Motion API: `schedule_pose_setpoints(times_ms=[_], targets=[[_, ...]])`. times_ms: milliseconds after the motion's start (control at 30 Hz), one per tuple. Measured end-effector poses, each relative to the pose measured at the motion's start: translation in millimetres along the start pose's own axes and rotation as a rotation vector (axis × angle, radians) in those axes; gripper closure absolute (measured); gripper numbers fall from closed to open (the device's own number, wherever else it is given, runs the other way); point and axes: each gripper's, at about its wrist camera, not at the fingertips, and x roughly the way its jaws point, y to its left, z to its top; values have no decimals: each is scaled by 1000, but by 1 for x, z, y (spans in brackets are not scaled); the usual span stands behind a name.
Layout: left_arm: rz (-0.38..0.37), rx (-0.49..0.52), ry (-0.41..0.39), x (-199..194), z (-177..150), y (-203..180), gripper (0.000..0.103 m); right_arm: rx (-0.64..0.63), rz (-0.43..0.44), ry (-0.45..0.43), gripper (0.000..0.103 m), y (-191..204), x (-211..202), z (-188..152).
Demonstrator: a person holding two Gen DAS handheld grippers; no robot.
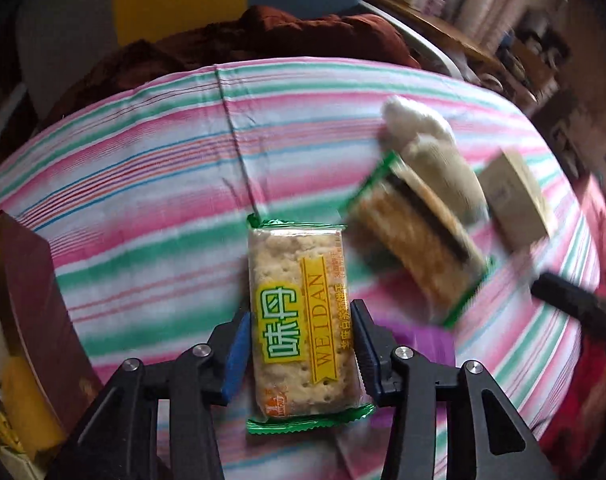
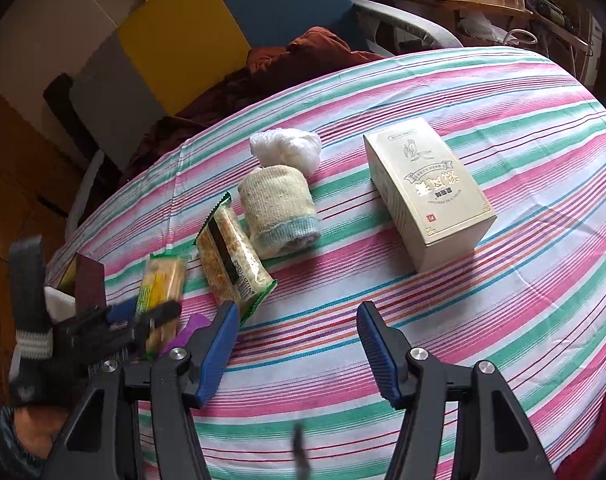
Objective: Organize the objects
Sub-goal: 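Grasp the cream printed box with right gripper while left holds the cracker packet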
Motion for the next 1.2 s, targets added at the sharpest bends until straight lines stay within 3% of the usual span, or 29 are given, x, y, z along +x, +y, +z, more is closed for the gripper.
schedule_pose_setpoints(times_ms=[100, 167, 367, 533, 600, 767, 933, 1100, 1167, 1200], targets=[[14, 59, -6, -3, -14, -14, 56, 10, -1, -25, 41, -2, -5, 0], [37, 92, -10, -1, -18, -23, 56, 38, 23, -90, 41, -8, -16, 4], [59, 100, -27, 2, -18, -29, 56, 184, 66, -227, 41, -40, -43, 8], [80, 119, -36, 10, -8, -43, 56, 326, 66, -221, 41, -67, -41, 8], [85, 130, -40, 10, -9, -44, 56, 344, 27, -220, 41, -71, -41, 7], [77, 134, -49, 10, -8, -45, 56, 233, -130, -226, 41, -59, -48, 14], [60, 126, -58, 9, -9, -44, 56, -24, -289, -98, 39, -33, -17, 46], [55, 119, -60, 11, -6, -43, 56, -83, -369, 18, 39, -41, 26, 64], [55, 120, -62, 12, -6, -43, 56, -66, -317, 33, 41, -48, 37, 62], [55, 121, -63, 12, -6, -43, 56, -56, -305, 28, 49, -50, 39, 60]])
